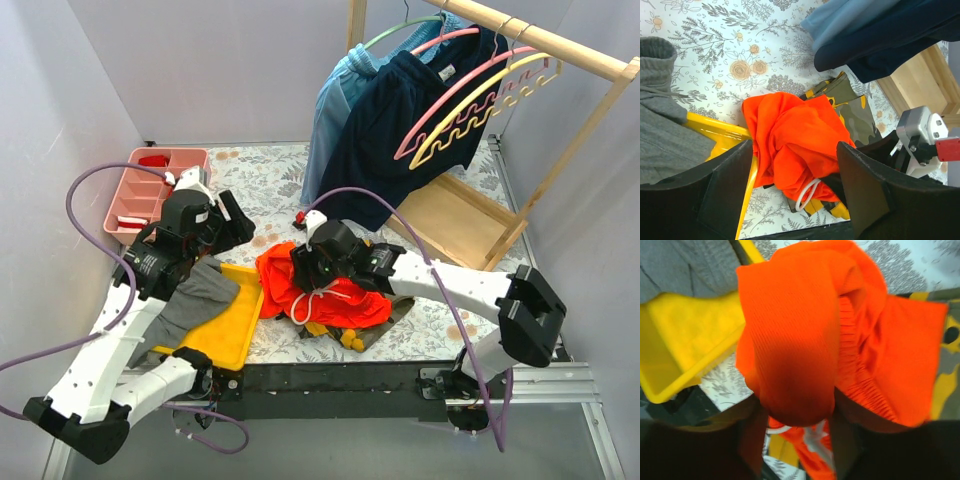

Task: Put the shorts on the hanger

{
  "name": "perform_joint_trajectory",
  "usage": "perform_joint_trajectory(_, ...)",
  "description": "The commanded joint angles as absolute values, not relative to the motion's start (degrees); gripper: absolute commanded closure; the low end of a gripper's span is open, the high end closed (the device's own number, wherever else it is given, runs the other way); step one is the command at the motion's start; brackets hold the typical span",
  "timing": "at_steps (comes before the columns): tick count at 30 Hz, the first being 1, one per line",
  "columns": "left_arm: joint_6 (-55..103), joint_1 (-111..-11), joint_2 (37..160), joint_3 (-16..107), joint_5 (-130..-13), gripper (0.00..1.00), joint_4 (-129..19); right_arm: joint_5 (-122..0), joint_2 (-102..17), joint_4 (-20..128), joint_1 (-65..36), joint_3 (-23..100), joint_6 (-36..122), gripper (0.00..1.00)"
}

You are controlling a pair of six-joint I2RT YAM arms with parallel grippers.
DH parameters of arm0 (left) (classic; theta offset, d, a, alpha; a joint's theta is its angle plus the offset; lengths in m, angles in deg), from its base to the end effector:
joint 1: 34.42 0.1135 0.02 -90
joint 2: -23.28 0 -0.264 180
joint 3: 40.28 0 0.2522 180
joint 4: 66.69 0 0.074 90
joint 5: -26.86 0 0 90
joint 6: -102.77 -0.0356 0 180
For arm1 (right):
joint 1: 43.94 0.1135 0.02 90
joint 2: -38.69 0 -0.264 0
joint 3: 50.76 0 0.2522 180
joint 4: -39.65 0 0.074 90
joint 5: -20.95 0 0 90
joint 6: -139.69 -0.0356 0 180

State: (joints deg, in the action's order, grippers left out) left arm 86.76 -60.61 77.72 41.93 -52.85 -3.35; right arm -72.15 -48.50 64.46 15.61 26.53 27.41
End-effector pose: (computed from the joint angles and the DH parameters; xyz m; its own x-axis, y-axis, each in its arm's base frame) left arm 0.1628 -0.0730 0.3824 -0.4360 -0.8395 -0.3242 -0.4179 0.5080 -0.7532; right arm 0.1768 0.2969 0.2714 -0.5849 -0.2478 -0.7723 -0.6663 0.6898 0.2832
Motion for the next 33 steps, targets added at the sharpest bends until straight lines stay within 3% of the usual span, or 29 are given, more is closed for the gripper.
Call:
perform_joint_trajectory(1,83.79,-60.35,78.48,41.16,-54.52,0.37,-2.39,-74.50,-40.34,59.83,17.32,26.38,26.57,0.31)
perform_joint_trajectory(6,81.33,-60.96,82.33,39.75,-61.20,0.52,-4.94,-79.24,-31.46,63.69,17.67,20.58,24.39,0.25)
perform_joint_trajectory(9,81.41,-67.27,84.71,42.37,-55.09,0.53,-5.03,-83.37,-25.39,66.84,17.76,16.89,22.18,0.23)
perform_joint_trajectory(14,82.73,-81.49,93.32,49.23,-42.50,0.47,-0.65,-92.51,-19.41,73.27,16.62,10.91,16.56,0.23)
perform_joint_trajectory(17,82.82,-86.52,99.03,53.45,-35.29,0.36,2.34,-91.30,-17.47,72.75,14.25,6.69,15.24,0.23)
perform_joint_trajectory(20,82.12,-88.73,103.77,56.36,-31.42,0.28,3.58,-89.10,-18.43,71.08,11.96,4.92,15.41,0.23)
perform_joint_trajectory(26,80.44,-90.14,109.41,54.79,-30.45,0.27,3.32,-88.48,-21.69,71.00,11.61,3.44,15.41,0.22)
perform_joint_trajectory(29,83.33,-90.14,109.33,51.98,-27.47,0.37,5.16,-87.78,-21.51,71.43,11.61,2.29,14.89,0.28)
perform_joint_trajectory(32,86.15,-88.75,104.07,46.53,-27.80,0.63,4.64,-88.38,-19.85,72.04,11.61,1.06,14.62,0.53)
perform_joint_trajectory(33,86.94,-87.95,102.49,43.99,-28.07,0.84,4.72,-88.65,-18.80,72.39,11.52,0.18,14.53,0.68)
